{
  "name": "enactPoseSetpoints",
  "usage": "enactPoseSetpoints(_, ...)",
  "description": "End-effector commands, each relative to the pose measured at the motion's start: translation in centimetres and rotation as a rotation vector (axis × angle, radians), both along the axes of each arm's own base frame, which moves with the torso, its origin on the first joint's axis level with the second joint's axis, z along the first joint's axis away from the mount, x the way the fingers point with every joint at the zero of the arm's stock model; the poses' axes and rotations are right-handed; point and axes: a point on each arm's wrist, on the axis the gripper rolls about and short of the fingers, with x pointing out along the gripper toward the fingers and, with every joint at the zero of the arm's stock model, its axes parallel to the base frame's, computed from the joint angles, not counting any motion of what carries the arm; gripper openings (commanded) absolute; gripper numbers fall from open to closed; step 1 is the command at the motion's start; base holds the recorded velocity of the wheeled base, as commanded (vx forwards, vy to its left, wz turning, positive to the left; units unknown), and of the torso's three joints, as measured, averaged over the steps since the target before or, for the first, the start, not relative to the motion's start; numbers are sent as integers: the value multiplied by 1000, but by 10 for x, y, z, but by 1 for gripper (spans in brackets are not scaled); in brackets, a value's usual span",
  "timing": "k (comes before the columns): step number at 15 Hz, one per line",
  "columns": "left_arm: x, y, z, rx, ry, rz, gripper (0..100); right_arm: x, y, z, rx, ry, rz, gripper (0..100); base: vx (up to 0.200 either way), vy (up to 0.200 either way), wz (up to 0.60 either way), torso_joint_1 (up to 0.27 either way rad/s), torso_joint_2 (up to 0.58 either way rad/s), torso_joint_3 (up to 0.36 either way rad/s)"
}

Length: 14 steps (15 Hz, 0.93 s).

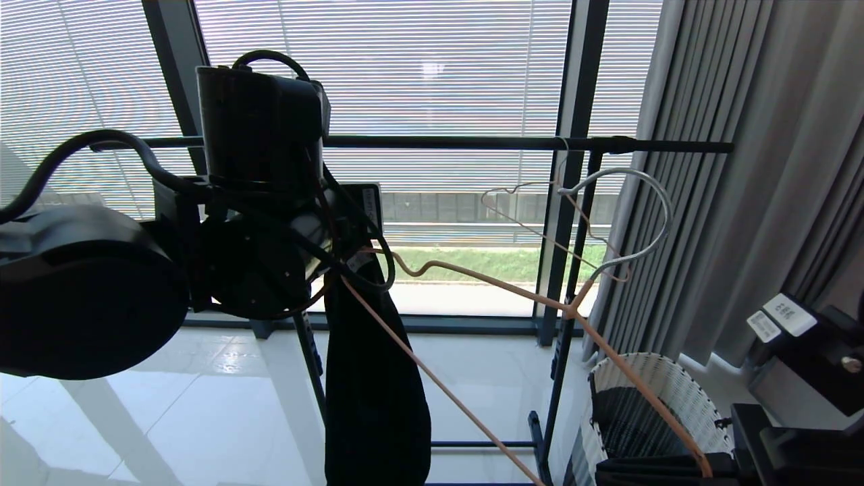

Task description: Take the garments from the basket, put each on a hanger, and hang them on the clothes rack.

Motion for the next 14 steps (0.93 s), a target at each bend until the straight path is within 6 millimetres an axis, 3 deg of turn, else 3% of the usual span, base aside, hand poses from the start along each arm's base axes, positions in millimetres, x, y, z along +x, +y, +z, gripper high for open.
enactPoseSetpoints(1,-4,-2,2,-11,-6,-11,0,3,6,-1,-10,10,-5,0,0,0,0,0,0,0)
enactPoseSetpoints(8,-4,-2,2,-7,-12,28,0,24,10,-2,12,4,-97,0,0,0,0,0,0,0)
enactPoseSetpoints(14,-4,-2,3,-11,-25,50,0,27,12,-4,2,11,-104,0,0,0,0,0,0,0)
